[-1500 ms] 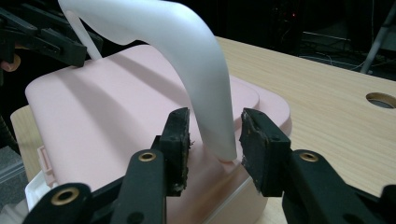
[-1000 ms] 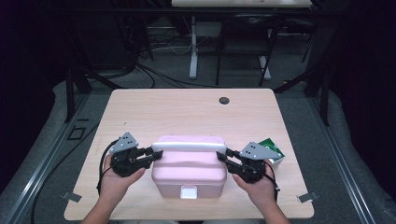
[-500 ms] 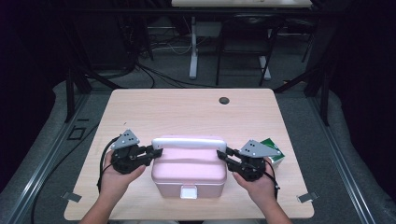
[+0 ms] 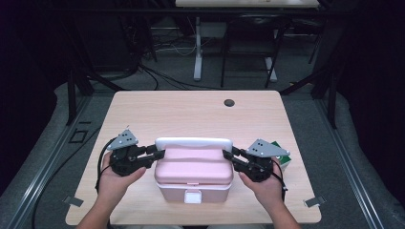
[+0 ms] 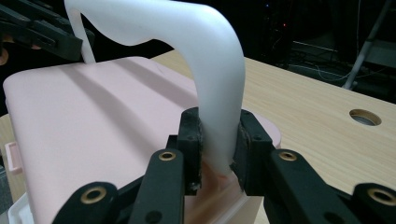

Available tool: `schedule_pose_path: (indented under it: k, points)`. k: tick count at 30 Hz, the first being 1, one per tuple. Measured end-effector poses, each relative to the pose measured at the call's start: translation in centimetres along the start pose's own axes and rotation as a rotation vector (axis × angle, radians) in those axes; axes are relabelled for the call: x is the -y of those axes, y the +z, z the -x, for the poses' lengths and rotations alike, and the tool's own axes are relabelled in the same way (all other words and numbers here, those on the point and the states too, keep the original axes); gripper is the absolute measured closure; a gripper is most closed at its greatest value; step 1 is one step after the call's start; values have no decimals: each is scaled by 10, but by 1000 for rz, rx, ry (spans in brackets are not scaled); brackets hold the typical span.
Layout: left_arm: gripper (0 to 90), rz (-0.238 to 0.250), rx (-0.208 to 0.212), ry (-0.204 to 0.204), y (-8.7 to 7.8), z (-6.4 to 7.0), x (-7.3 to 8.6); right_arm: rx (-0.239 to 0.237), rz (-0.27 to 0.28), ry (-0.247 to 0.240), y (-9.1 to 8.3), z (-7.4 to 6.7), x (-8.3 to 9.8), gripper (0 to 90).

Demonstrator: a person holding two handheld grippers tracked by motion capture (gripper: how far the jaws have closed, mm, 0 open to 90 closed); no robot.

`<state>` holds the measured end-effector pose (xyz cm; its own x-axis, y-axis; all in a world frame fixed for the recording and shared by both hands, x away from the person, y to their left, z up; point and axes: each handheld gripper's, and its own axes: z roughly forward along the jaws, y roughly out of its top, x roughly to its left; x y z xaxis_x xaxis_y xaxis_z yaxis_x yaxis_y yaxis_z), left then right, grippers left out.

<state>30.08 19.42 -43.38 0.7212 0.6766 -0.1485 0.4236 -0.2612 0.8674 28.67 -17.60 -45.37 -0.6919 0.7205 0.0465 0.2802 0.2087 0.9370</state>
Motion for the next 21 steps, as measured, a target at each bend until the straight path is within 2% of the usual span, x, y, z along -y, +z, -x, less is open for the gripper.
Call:
schedule_pose_path:
  k: [6, 9, 16, 17, 21]
  points:
    - [671, 17, -5, 4, -18, 0, 7, 1, 4, 12, 0, 0, -1, 743]
    - [696, -3, -16, -4, -25, -3, 14, -3, -1, 20, 0, 1, -2, 744]
    - [726, -16, -13, -16, -31, -5, 27, 4, 8, 30, 1, 2, -6, 743]
    - [733, -24, -2, -22, -31, -4, 32, 3, -10, 28, 0, 2, -7, 743]
    - [782, -40, 6, -21, -30, -2, 38, 7, -15, 33, 1, 2, -10, 743]
